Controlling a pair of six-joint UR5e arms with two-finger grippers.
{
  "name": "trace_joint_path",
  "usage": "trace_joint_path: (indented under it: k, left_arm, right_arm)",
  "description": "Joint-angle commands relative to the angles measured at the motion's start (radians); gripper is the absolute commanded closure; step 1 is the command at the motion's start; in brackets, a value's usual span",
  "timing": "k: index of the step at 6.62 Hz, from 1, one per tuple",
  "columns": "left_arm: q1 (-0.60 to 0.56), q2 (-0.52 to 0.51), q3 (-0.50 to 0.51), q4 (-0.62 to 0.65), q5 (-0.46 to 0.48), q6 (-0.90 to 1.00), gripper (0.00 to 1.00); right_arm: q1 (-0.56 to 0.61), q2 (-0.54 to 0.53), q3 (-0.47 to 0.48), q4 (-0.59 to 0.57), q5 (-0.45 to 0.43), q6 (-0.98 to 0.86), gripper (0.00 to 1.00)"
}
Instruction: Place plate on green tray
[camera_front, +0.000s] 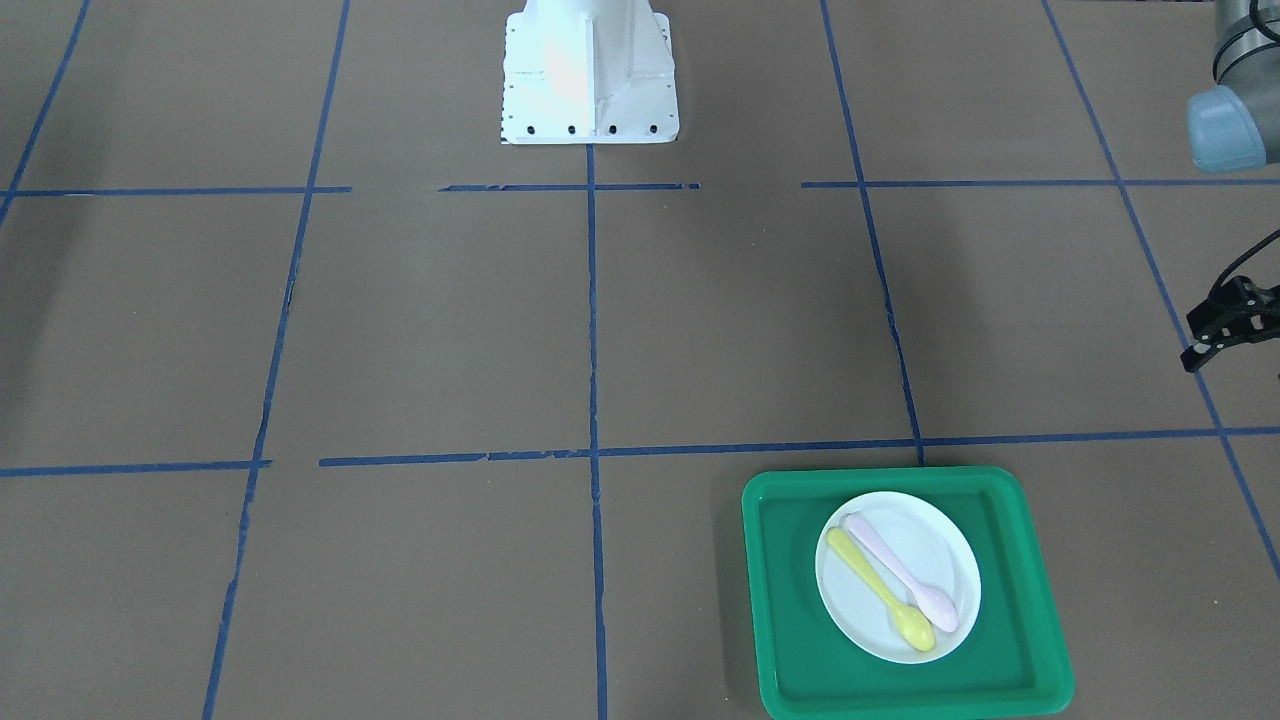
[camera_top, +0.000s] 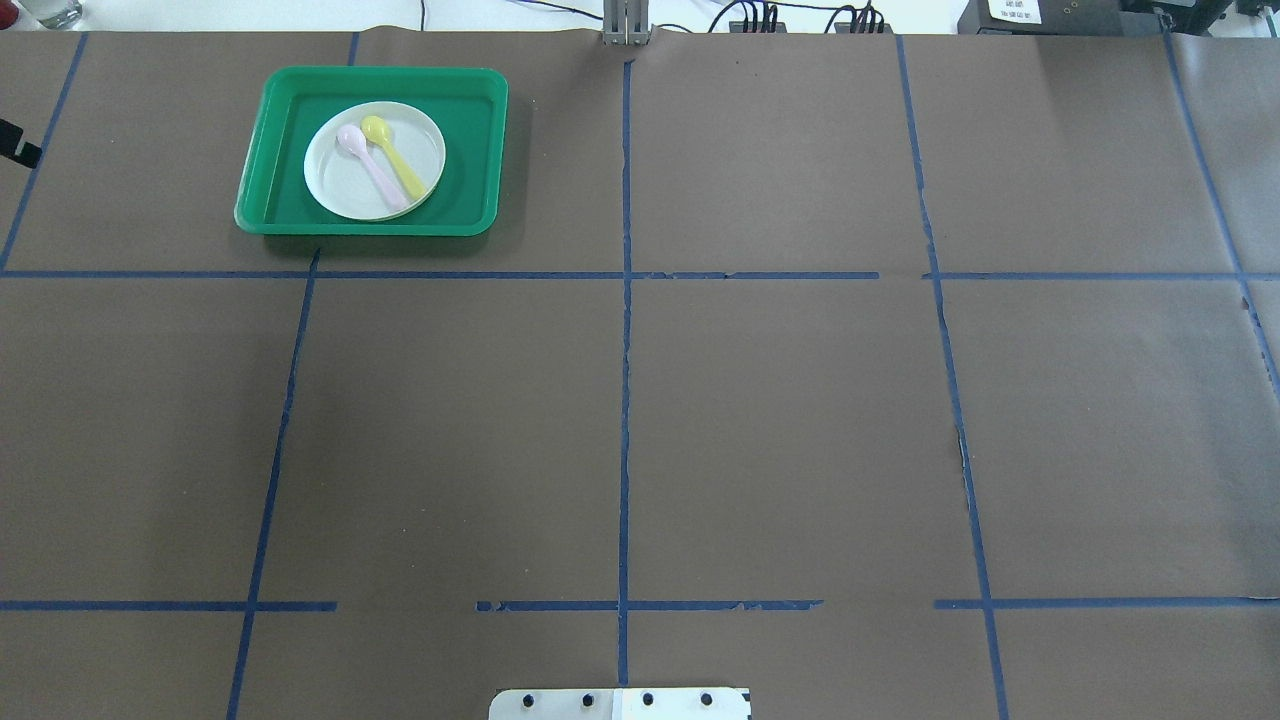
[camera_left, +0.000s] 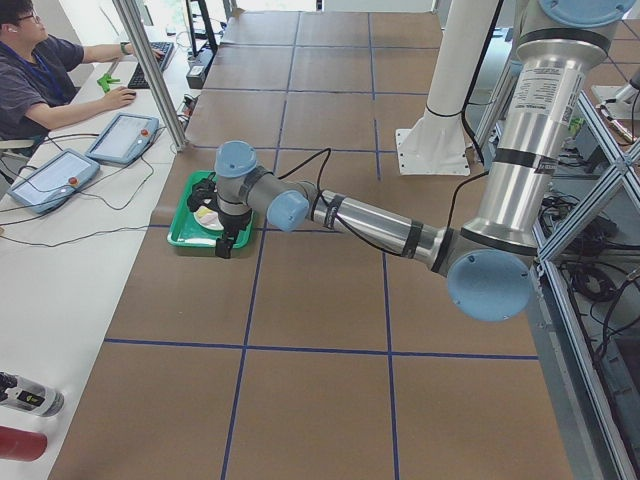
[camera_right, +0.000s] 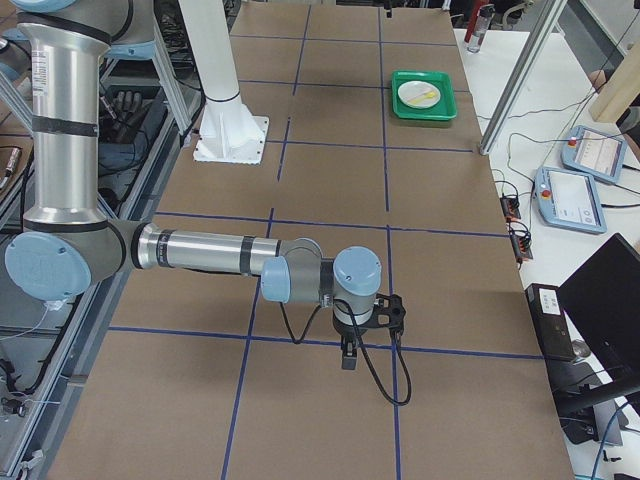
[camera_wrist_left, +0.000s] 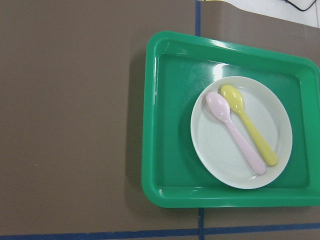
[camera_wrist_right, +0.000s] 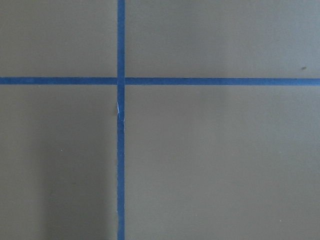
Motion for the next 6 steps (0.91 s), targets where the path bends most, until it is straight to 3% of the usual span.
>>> trace_joint_path:
  k: [1,3,4,6]
  left_arm:
    - [-0.113,0.118,-0.005,0.052,-0.002,0.253,0.00]
    - [-0.150,0.233,0.003,0.055,-0.005,0.263,0.00]
    - [-0.170,0.316,0.003,0.047,-0.053,0.263,0.00]
    - [-0.199,0.335,-0.001,0.095,-0.063,0.248,0.00]
  right_arm:
    - [0.000,0.000,-0.001,0.002,0.000,0.000,0.00]
    - [0.000,0.000,-0.001,0.000,0.000,0.000,0.00]
    - [0.000,0.000,-0.001,0.000,0.000,0.000,0.00]
    - [0.000,0.000,0.000,0.000,0.000,0.002,0.00]
